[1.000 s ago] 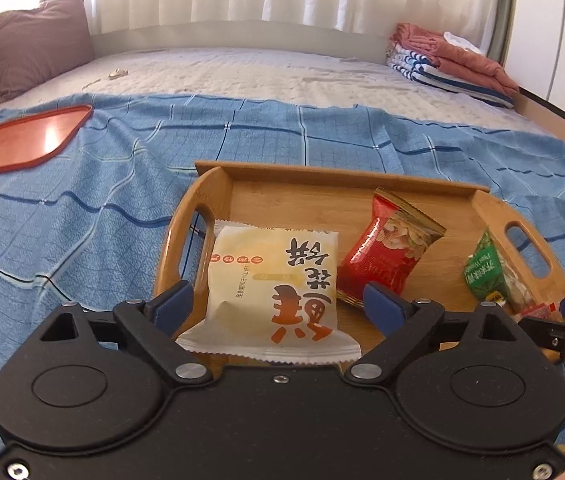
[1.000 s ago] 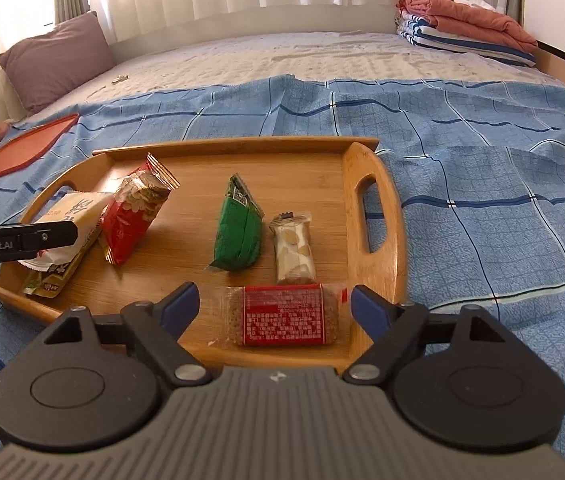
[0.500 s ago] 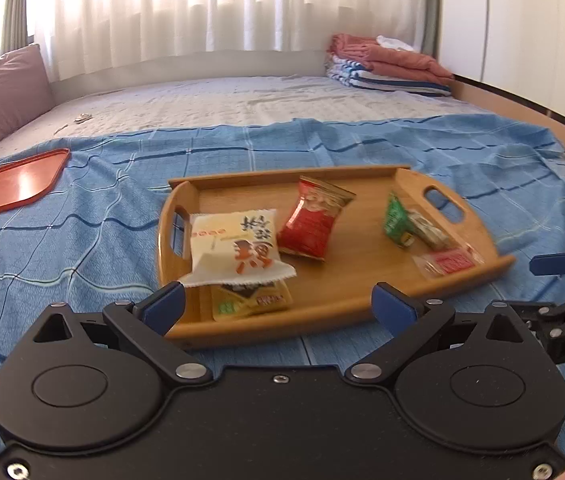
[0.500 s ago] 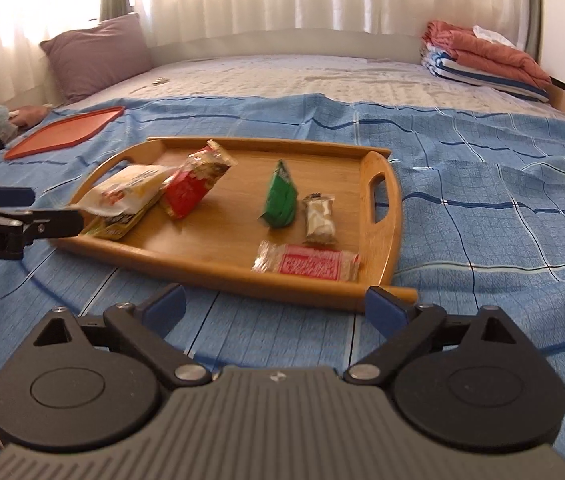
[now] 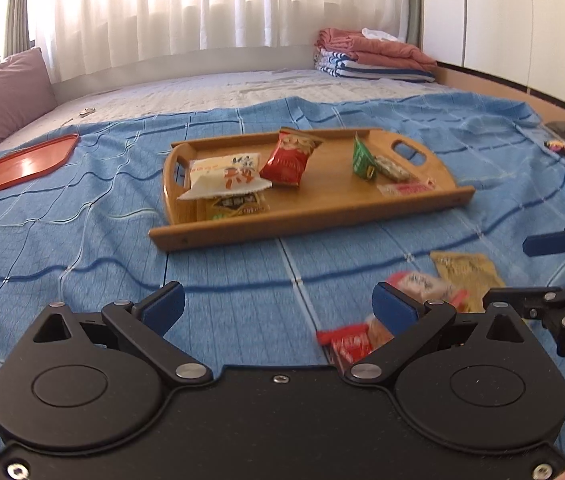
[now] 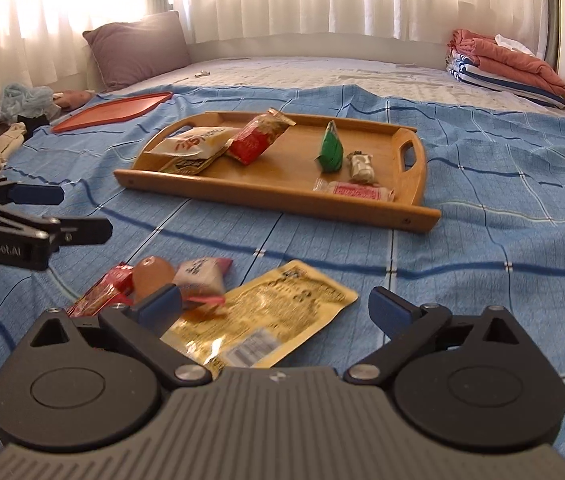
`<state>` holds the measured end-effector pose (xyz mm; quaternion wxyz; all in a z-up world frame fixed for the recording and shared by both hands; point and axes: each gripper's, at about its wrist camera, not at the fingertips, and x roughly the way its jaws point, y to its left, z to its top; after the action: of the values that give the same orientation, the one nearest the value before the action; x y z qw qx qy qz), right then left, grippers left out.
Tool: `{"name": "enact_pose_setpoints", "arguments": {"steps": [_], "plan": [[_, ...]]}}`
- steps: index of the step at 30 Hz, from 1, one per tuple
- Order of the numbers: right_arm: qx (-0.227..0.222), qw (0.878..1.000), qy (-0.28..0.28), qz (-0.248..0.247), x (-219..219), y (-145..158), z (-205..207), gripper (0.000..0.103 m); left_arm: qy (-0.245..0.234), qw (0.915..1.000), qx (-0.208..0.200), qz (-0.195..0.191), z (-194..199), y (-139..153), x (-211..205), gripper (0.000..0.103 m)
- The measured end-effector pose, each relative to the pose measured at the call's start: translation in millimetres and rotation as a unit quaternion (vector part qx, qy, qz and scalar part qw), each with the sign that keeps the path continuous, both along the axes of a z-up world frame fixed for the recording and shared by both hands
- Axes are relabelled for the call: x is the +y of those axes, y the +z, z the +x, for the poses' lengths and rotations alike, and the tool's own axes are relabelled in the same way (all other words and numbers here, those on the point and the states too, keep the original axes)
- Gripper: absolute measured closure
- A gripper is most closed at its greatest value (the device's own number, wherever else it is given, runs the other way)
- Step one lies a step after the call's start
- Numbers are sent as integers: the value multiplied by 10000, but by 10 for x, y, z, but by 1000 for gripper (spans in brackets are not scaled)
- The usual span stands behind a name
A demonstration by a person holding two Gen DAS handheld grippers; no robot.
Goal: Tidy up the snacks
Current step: 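Move both tools back over the remaining snack pile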
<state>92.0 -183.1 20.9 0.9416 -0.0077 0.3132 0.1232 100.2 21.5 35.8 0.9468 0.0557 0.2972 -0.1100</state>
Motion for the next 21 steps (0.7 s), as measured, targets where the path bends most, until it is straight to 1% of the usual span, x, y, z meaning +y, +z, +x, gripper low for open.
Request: {"name": "enact_pose_setpoints", "arguments": {"steps": [8, 14, 21], "plan": [[-32, 10000, -9, -3, 166, -136, -156, 1, -21, 9999, 11, 106, -261, -136, -59, 2], [-9, 9995, 56, -307, 290, -252, -178, 0, -28, 9999, 134, 25, -437, -239, -52, 2], [-2, 9998, -169, -42, 229, -331, -193, 0, 28, 9996, 260, 62, -567, -304, -50, 2]]}}
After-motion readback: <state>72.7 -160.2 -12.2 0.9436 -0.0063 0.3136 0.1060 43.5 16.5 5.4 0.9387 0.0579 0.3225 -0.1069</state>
